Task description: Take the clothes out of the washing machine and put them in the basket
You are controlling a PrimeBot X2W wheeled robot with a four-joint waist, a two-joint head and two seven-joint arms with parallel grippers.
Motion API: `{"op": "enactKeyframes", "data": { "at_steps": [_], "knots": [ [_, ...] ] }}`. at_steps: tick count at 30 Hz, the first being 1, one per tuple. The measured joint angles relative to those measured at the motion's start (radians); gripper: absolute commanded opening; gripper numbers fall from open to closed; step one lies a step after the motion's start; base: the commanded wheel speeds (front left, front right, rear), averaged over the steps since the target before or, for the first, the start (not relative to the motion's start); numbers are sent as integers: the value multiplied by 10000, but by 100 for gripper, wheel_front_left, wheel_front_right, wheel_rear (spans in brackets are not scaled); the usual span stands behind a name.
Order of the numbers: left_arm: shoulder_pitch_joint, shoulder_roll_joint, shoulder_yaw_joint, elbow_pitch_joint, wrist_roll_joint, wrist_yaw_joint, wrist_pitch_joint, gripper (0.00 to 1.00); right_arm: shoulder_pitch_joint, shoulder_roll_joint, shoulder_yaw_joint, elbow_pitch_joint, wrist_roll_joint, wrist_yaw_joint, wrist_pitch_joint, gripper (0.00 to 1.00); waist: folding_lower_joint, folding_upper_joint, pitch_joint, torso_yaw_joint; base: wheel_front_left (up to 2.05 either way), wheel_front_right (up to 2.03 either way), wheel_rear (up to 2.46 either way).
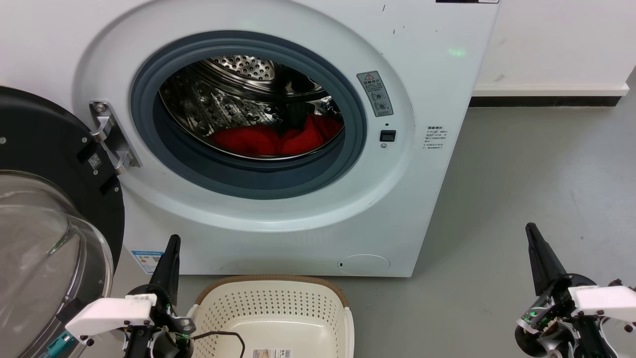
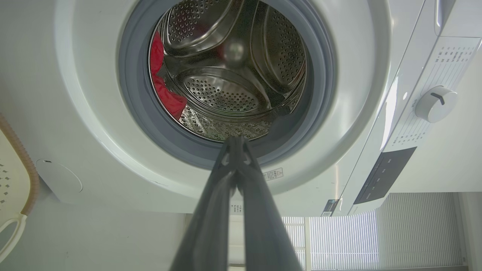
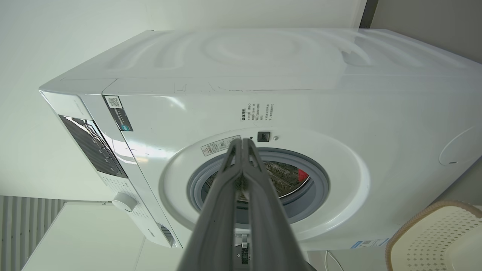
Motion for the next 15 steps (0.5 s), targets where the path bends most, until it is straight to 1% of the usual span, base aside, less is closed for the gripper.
{"op": "enactKeyframes", "data": {
  "at_steps": [15],
  "knots": [
    [0,0,0,0,0,2,0,0,0,0,0,0,0,0,2,0,0,0,0,0,0,0,0]
  ]
}}
